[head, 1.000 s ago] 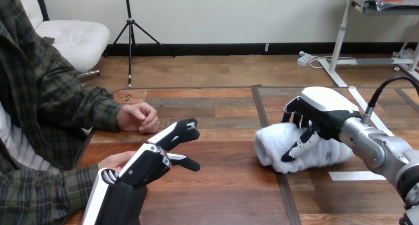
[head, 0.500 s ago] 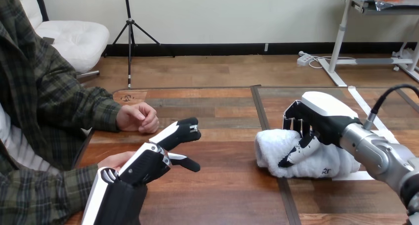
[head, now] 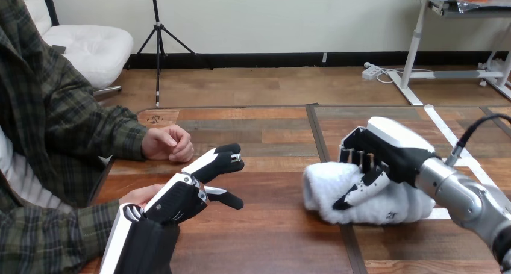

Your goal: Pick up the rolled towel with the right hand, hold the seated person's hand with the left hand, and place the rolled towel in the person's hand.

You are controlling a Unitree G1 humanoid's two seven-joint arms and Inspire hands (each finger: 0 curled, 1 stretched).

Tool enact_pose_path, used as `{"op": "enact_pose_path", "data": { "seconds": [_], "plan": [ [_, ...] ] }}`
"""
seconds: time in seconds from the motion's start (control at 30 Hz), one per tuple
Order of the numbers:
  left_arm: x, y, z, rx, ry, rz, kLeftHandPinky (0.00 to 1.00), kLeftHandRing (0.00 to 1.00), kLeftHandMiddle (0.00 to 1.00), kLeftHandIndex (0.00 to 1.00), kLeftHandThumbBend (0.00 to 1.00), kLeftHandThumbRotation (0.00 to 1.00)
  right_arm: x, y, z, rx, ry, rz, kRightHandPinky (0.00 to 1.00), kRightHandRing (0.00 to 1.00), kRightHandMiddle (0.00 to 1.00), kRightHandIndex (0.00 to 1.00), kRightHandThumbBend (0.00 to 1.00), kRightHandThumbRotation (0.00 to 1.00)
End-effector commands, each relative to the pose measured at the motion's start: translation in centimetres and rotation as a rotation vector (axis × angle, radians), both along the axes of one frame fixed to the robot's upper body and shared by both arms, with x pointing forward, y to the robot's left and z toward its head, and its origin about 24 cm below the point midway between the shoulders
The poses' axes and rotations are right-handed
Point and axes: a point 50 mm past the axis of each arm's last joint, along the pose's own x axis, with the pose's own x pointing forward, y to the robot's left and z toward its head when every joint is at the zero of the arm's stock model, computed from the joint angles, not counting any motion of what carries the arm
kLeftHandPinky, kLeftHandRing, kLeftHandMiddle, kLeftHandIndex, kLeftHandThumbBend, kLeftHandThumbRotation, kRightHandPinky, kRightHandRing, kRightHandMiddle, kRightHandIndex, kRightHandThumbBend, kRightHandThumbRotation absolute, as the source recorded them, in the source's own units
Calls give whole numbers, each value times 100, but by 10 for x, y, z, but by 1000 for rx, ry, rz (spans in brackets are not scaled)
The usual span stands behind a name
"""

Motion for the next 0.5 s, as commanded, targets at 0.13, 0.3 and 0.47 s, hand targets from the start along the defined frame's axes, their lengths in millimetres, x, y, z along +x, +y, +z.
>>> {"op": "enact_pose_path", "data": {
  "seconds": [0.13,0.3,0.47],
  "plan": [
    [8,-3,11,-33,-64,-28,58,81,85,78,100,37,-13,21,-15,156,36,67,18,21,27,25,64,0],
    [9,-3,11,-27,-66,-30,58,81,85,78,100,37,-13,20,-11,226,20,63,17,21,26,25,65,0],
    [9,-3,10,-24,-63,-30,58,82,86,78,100,37,-14,19,-7,303,0,58,16,20,26,24,65,0]
  ]
}}
